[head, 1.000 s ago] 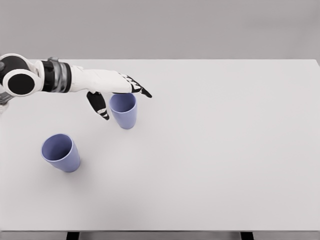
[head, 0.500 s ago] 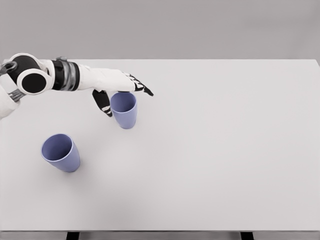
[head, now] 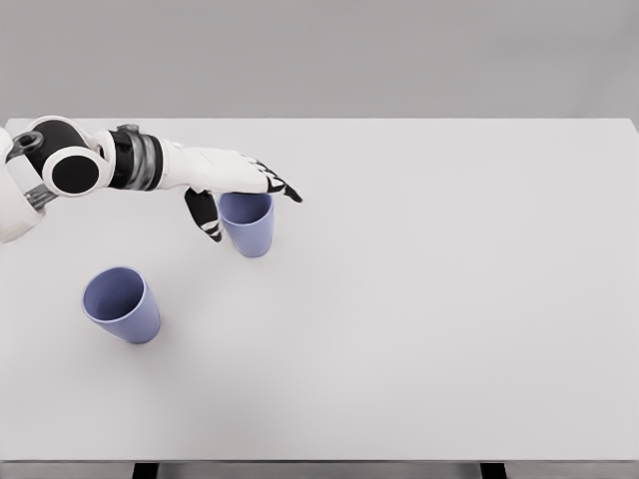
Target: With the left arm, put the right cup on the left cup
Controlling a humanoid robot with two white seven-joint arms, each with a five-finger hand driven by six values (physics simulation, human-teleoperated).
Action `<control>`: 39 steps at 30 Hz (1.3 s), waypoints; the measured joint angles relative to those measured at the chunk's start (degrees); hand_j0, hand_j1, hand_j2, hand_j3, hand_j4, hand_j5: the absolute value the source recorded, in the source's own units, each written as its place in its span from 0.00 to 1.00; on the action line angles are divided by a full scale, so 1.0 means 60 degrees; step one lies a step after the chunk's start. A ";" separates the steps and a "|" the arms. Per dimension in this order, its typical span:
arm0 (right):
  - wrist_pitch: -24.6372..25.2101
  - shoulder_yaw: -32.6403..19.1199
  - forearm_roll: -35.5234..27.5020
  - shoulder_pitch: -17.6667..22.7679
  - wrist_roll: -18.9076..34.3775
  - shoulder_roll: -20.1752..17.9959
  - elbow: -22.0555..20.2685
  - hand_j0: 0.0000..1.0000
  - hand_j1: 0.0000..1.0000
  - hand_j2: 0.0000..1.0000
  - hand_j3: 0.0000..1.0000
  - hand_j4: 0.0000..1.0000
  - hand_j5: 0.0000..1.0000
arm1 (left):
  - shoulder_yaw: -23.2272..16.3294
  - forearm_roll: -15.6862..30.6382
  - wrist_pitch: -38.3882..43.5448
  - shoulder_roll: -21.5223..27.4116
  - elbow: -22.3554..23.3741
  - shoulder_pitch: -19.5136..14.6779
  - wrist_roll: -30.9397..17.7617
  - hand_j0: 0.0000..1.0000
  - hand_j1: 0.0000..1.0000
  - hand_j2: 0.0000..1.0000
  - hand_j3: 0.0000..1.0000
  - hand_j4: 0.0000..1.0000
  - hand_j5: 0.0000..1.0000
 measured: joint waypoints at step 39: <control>-0.0004 0.0000 0.0000 0.0000 0.0000 0.0000 0.0000 1.00 1.00 1.00 1.00 1.00 1.00 | 0.0008 -0.0231 -0.0056 -0.0249 0.0500 0.0044 0.0000 0.65 0.65 0.65 0.65 0.65 0.65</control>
